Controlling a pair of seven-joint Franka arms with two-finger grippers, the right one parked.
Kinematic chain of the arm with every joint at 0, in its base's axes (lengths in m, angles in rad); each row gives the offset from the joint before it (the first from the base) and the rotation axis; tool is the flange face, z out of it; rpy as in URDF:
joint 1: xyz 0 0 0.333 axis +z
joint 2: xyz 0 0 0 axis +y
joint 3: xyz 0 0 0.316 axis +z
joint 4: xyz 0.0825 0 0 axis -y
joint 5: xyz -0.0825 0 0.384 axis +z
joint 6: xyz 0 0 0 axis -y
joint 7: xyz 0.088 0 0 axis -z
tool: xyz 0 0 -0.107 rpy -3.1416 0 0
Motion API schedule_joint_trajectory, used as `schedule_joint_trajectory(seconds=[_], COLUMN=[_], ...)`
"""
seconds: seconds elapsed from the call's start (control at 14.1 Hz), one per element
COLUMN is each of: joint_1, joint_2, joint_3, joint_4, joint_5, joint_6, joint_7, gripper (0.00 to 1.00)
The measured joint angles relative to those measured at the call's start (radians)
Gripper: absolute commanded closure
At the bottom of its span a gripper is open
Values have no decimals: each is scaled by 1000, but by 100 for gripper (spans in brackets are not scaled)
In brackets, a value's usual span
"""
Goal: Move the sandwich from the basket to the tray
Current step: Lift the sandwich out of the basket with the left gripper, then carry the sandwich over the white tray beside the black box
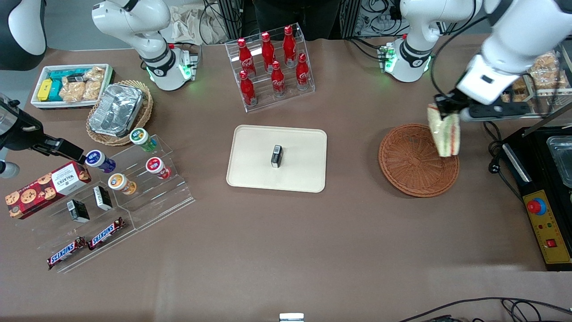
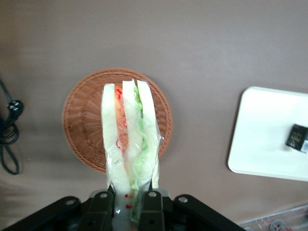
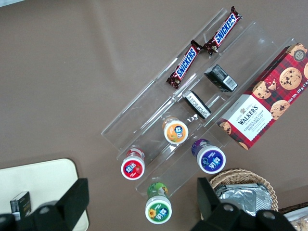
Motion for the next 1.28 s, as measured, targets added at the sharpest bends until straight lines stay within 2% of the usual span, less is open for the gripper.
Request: schedule_joint_trajectory(seconds=[0.57, 0.92, 1.28], joint_1=[-13, -119, -164], joint_2=[44, 109, 168], joint_3=[-161, -170, -172], joint_4=[1, 1, -1], joint_5=[-19, -19, -11], joint_6=[51, 109, 159], joint_7=[-40, -103, -113], gripper=[100, 100, 100])
